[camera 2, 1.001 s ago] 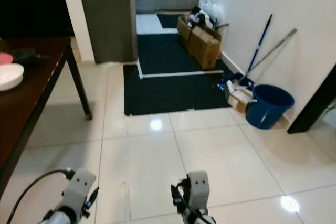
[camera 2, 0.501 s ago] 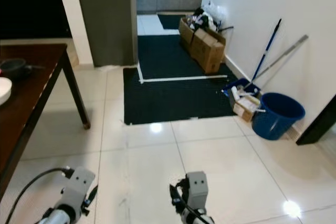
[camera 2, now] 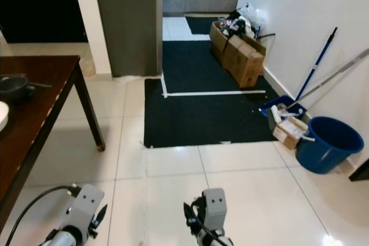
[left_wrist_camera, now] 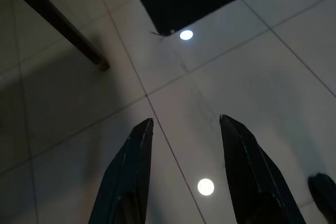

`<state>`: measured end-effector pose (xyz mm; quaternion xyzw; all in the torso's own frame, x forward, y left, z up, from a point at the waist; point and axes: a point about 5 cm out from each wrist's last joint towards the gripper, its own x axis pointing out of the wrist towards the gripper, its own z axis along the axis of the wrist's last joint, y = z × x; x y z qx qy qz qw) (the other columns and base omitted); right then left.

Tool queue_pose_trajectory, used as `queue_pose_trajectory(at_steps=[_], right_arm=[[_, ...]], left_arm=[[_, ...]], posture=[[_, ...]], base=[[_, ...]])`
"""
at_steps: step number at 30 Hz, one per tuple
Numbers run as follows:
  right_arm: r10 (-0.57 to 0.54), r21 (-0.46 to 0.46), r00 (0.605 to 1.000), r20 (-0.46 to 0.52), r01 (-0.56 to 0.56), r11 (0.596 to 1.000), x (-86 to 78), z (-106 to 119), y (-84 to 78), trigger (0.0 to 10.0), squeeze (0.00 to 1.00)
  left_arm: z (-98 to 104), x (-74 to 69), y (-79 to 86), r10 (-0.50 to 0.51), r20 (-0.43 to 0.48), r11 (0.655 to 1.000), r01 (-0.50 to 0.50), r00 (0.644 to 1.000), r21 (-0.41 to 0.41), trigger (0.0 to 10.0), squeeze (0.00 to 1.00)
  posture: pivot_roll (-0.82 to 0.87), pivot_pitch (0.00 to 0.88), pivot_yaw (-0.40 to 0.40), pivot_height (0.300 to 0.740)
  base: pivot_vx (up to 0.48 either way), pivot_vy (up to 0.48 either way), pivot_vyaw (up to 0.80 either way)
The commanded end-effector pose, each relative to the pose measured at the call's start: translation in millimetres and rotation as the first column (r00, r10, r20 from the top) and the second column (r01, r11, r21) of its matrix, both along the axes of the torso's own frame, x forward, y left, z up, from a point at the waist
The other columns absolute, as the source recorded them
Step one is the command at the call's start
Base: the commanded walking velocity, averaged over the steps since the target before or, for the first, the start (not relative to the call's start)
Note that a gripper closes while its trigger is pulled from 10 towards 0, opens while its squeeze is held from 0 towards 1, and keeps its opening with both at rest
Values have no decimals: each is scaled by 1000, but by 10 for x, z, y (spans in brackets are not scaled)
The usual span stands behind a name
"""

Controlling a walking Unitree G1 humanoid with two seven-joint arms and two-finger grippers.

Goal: Setting the table

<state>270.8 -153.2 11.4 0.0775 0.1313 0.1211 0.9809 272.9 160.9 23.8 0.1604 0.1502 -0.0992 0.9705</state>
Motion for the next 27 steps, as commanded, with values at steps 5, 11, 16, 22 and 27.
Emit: queue_pose_trajectory(at_steps=[5, 11, 16, 22, 27], right_arm=[[-18, 2, 999, -26, 18, 1000, -51, -57, -49, 10000, 0], [-21, 4, 1000, -24, 21, 1000, -49, -53, -46, 10000, 0], [-23, 4, 1000, -19, 24, 1000, -42, -43, -53, 10000, 0], [-46, 29, 995, 84, 44, 999, 94, 200, -76, 10000, 0], [-53, 48, 983, 175, 46, 998, 207, 438, -71, 10000, 0]], left_arm=[[-50, -39, -15, -7, -23, 1000, 7, 1000, 7, 10000, 0], [27, 6, -44, -22, 11, 1000, 22, 1000, 8, 10000, 0], [104, 56, -99, -40, 43, 999, 40, 998, 3, 10000, 0], [245, 132, -149, -56, 95, 998, 57, 994, -8, 10000, 0], [342, 173, -165, -64, 131, 998, 66, 989, -12, 10000, 0]], posture=[[49, 64, 77, 740], [49, 66, 77, 740], [50, 64, 78, 740], [46, 67, 83, 740], [46, 67, 83, 740]], base=[[443, 0, 0], [443, 0, 0], [445, 0, 0], [445, 0, 0], [443, 0, 0]])
